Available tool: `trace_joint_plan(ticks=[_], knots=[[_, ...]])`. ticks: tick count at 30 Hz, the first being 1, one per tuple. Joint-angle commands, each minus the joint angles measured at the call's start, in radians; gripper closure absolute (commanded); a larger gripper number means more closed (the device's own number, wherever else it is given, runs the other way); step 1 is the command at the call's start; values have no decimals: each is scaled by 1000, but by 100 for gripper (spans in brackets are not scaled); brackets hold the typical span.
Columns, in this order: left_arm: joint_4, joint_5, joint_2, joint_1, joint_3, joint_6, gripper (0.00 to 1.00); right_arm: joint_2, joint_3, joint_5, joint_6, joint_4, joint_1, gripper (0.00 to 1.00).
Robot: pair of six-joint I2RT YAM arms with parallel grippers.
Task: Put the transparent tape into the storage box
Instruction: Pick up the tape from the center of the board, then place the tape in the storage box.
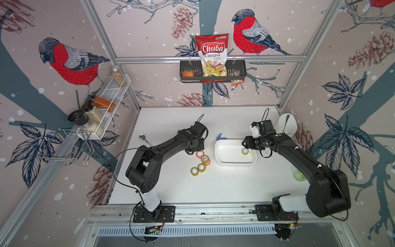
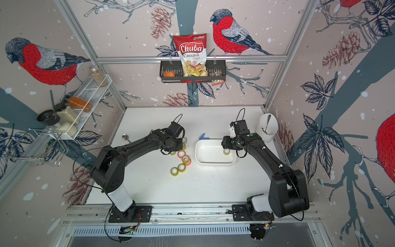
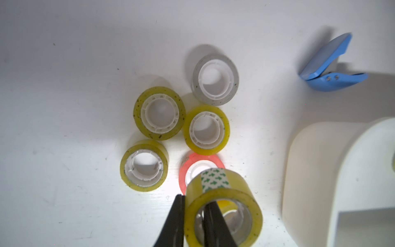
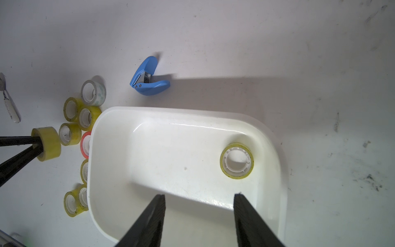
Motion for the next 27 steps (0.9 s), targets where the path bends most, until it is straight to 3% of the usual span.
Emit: trace_joint_plan(ticks=[1,12,27], knots=[[-66,-26,-23,-13,42,5,79,-14,-2,-24,10,20,-10,44],[-157,-42,53,-131,268,6,78,-46,-17,-54,25,38,-47,44],[-114,35,197,-213,407,-3,78,-57,-33,-70,26,46,-64,44]])
